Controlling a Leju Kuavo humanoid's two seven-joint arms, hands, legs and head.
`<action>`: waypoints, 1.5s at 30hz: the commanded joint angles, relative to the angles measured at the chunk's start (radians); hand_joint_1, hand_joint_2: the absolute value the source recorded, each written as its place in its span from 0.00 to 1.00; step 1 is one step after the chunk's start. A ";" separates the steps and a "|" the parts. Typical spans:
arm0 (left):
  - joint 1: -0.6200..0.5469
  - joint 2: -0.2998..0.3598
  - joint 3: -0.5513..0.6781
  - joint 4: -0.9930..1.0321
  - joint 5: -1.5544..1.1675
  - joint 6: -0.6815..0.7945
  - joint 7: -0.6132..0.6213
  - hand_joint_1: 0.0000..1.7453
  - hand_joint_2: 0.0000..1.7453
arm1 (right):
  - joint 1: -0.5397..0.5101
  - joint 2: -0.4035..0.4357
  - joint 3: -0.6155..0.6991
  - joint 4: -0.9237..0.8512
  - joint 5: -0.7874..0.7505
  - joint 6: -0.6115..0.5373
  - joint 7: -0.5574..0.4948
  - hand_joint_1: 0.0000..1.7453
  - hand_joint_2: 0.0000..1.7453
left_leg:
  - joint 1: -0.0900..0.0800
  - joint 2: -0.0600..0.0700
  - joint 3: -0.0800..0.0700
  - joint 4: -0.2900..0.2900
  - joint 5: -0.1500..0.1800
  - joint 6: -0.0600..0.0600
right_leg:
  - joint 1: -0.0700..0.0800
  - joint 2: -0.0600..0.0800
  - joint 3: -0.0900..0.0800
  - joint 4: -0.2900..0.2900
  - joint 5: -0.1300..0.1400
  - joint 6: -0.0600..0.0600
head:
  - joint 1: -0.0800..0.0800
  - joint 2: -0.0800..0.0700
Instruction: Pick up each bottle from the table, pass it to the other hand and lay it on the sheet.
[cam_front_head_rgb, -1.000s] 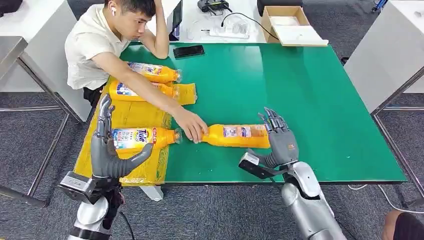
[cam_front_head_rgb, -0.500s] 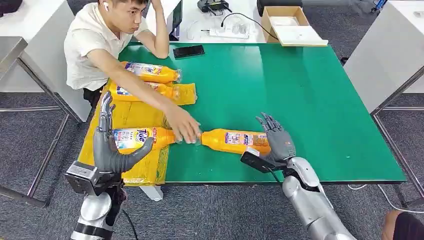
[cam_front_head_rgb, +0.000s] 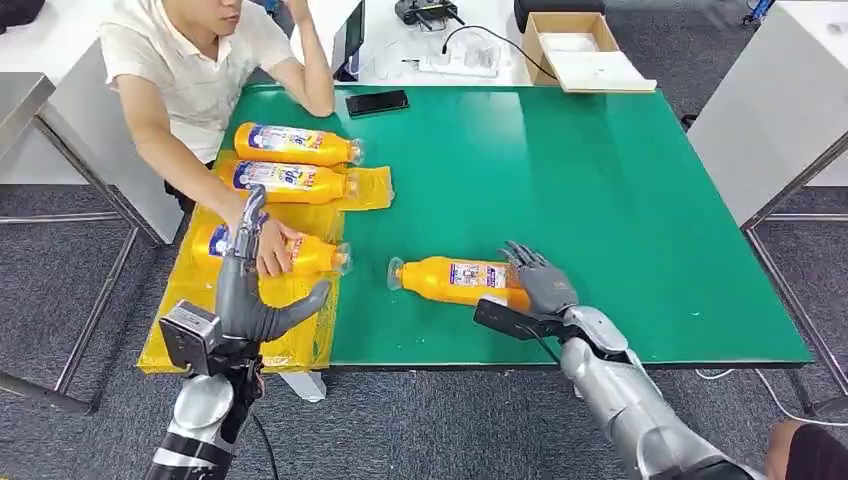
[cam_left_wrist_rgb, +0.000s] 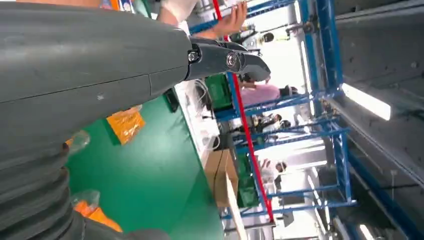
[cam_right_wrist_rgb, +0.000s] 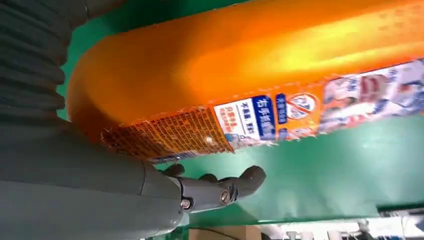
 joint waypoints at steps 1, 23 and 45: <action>-0.054 0.022 -0.002 0.111 0.021 -0.019 0.013 0.00 1.00 | -0.106 -0.003 0.139 0.207 0.022 0.066 0.026 0.28 1.00 | 0.001 0.002 0.004 -0.001 -0.001 -0.002 | 0.001 0.000 0.004 -0.001 -0.001 -0.002 | 0.000 0.000; -0.068 0.027 0.002 0.130 0.048 -0.035 0.010 0.00 1.00 | -0.111 -0.002 0.137 0.217 -0.078 0.103 -0.087 1.00 1.00 | 0.001 0.002 0.010 -0.001 -0.001 -0.002 | 0.002 0.000 0.009 -0.001 -0.001 -0.002 | 0.000 0.000; 0.044 -0.082 -0.037 0.008 0.555 -0.115 0.049 0.00 1.00 | 0.351 0.254 -0.234 -0.678 -0.561 -0.376 -0.401 1.00 1.00 | 0.001 -0.001 0.002 0.000 -0.002 -0.002 | 0.001 -0.002 0.003 0.000 -0.002 -0.002 | 0.000 0.000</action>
